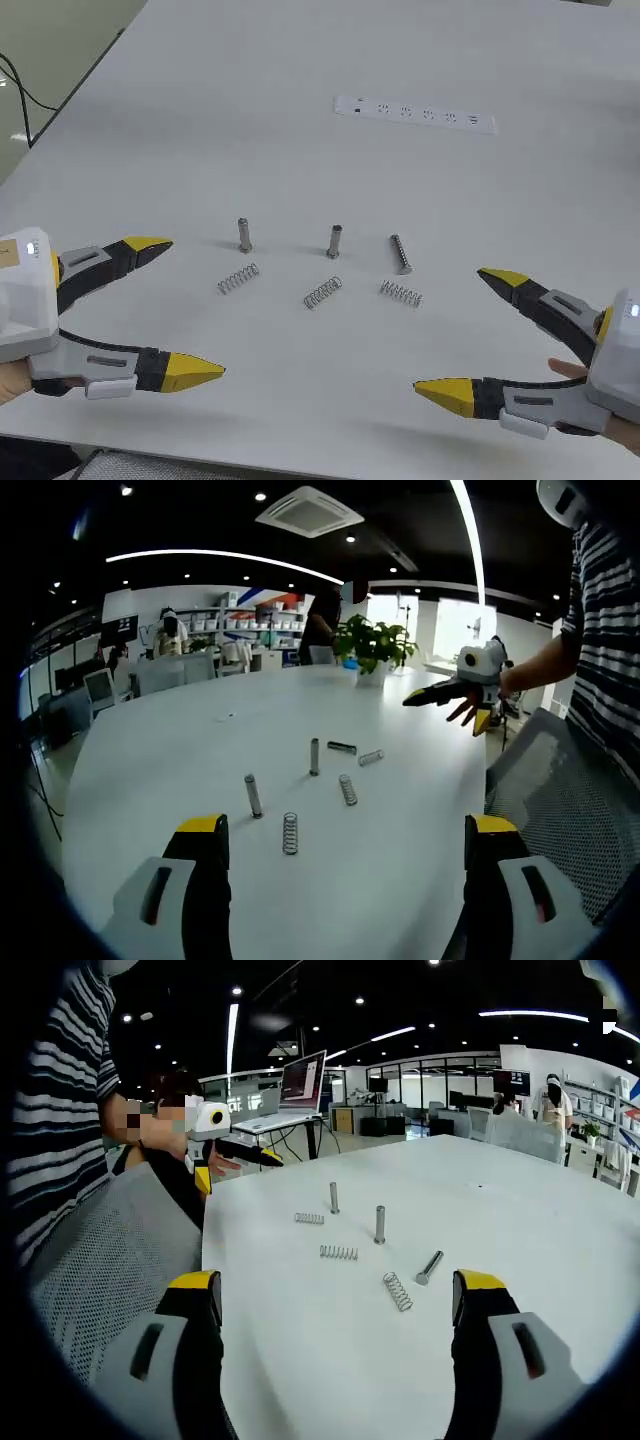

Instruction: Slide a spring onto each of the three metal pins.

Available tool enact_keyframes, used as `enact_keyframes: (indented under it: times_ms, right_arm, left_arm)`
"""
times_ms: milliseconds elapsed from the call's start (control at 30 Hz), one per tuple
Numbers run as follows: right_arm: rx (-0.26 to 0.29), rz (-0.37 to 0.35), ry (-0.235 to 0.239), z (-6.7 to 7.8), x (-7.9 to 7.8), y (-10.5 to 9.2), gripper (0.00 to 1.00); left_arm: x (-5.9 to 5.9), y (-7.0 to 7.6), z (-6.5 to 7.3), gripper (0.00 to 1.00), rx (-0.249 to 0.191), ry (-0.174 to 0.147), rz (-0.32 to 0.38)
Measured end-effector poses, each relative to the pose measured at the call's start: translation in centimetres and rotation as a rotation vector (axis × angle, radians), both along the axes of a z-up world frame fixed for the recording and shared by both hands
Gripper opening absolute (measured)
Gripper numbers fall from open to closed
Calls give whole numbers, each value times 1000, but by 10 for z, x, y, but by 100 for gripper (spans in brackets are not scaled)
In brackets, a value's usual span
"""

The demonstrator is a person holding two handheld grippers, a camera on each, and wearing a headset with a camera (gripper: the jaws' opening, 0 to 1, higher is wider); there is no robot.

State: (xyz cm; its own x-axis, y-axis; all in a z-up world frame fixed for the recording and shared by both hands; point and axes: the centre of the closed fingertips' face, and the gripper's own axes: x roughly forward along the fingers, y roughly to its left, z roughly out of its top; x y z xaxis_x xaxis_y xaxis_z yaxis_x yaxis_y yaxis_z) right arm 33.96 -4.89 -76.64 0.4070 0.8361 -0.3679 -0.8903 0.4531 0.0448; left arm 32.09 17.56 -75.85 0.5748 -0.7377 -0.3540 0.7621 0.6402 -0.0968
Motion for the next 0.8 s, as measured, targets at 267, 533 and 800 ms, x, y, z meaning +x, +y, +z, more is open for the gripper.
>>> enact_keyframes:
  times_ms: [267,533,800]
  right_arm:
    - [-2,2,11,-4,-2,-1,97]
    - [-7,-6,12,-4,1,-5,97]
    - [-15,-6,9,-4,2,-6,97]
  left_arm:
    - [1,-3,3,97,-3,-7,-8]
    - [-1,1,0,97,-1,5,0]
    - [1,3,0,97,-3,4,8]
